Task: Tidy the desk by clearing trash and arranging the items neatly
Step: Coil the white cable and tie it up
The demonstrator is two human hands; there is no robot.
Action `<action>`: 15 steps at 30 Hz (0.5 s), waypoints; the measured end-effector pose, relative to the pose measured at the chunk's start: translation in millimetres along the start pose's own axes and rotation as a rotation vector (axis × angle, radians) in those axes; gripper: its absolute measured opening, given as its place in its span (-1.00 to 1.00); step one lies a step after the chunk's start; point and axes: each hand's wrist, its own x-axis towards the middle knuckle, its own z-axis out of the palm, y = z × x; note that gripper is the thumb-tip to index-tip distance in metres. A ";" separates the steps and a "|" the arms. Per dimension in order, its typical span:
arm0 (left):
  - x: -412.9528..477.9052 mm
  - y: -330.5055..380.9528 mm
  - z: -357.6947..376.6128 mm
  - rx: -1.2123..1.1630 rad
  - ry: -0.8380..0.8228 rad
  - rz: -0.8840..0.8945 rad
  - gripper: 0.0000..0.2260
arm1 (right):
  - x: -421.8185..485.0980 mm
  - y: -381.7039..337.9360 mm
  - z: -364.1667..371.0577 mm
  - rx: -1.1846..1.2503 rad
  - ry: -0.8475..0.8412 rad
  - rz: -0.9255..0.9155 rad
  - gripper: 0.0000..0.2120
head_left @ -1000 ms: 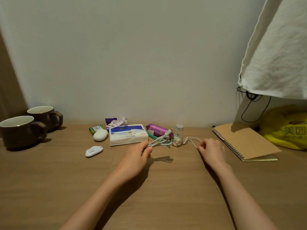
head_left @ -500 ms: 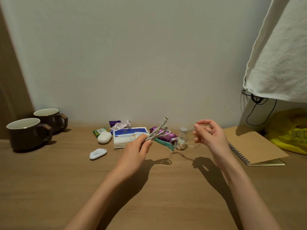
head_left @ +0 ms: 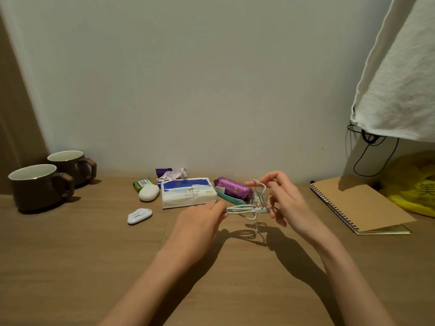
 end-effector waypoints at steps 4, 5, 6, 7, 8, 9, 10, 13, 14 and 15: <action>-0.2 -0.9 3.6 0.056 -0.002 -0.023 -0.81 | -1.8 4.1 4.3 -0.202 -0.047 -0.075 -0.82; 0.0 -1.3 3.8 0.052 0.000 -0.037 -0.80 | -2.1 6.2 4.4 -0.265 -0.051 -0.087 -0.78; 0.3 -1.5 3.2 0.044 0.007 -0.048 -0.80 | -2.1 7.7 5.1 -0.319 -0.053 -0.104 -0.74; 0.7 -1.6 2.7 0.029 0.015 -0.059 -0.81 | -1.9 9.4 6.1 -0.369 -0.056 -0.120 -0.70; 0.8 -1.4 2.0 -0.007 0.022 -0.076 -0.82 | -2.1 10.7 7.8 -0.416 -0.063 -0.135 -0.66; 0.7 -0.5 0.5 -0.064 0.026 -0.095 -0.83 | -1.9 12.1 9.4 -0.475 -0.070 -0.149 -0.62; 0.7 0.3 -0.8 -0.129 0.025 -0.109 -0.85 | -1.5 13.4 11.1 -0.541 -0.073 -0.162 -0.58; 1.6 1.1 -2.6 -0.297 -0.007 -0.097 -0.91 | 0.3 14.7 12.8 -0.572 -0.050 -0.164 -0.50; 2.4 0.2 -3.0 -0.367 -0.024 -0.097 -0.91 | 1.2 14.5 12.5 -0.507 -0.036 -0.144 -0.49; 3.3 -0.9 -3.4 -0.445 -0.043 -0.103 -0.90 | 2.1 14.4 11.4 -0.429 -0.024 -0.110 -0.49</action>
